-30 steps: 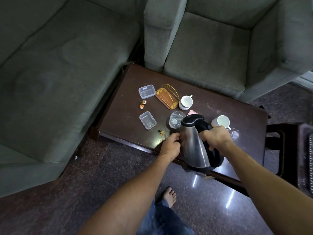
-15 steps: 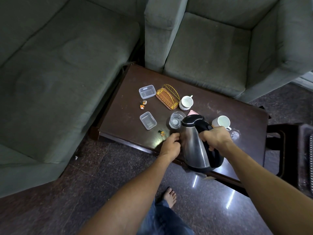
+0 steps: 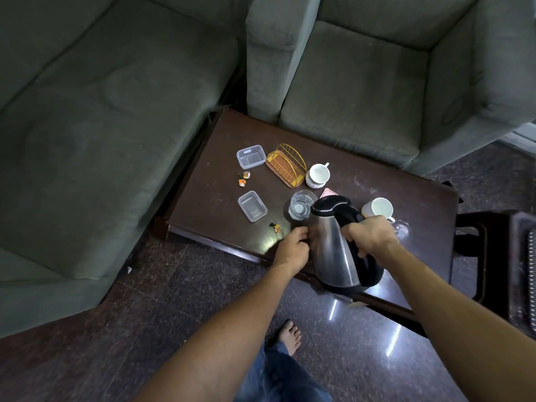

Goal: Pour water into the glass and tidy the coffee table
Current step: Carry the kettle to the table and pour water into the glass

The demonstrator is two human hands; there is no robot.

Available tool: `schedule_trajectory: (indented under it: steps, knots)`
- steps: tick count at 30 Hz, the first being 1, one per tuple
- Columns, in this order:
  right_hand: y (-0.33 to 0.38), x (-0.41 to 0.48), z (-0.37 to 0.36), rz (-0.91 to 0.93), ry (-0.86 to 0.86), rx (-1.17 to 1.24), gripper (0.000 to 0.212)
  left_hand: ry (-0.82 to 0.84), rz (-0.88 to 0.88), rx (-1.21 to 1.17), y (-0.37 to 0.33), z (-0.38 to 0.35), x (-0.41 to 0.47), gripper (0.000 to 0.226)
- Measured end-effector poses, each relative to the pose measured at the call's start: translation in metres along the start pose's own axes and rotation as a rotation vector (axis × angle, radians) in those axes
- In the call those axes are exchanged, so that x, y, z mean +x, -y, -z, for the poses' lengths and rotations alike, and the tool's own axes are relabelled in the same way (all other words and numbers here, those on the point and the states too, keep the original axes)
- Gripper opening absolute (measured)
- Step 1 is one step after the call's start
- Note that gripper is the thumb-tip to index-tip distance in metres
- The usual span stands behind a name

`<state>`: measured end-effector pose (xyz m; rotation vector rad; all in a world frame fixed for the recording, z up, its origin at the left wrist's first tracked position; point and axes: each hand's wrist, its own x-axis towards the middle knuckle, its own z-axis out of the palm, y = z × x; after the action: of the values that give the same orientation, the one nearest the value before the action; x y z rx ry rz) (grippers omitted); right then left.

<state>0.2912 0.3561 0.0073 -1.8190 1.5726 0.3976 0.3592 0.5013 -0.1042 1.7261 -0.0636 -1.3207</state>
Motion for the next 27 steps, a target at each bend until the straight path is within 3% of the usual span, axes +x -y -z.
schedule_trajectory:
  steps: [27]
  knots:
    - [-0.0055,0.0024,0.0011,0.001,0.005,0.013,0.017,0.008,-0.01,-0.004,-0.0046,-0.0032,-0.0043,0.055]
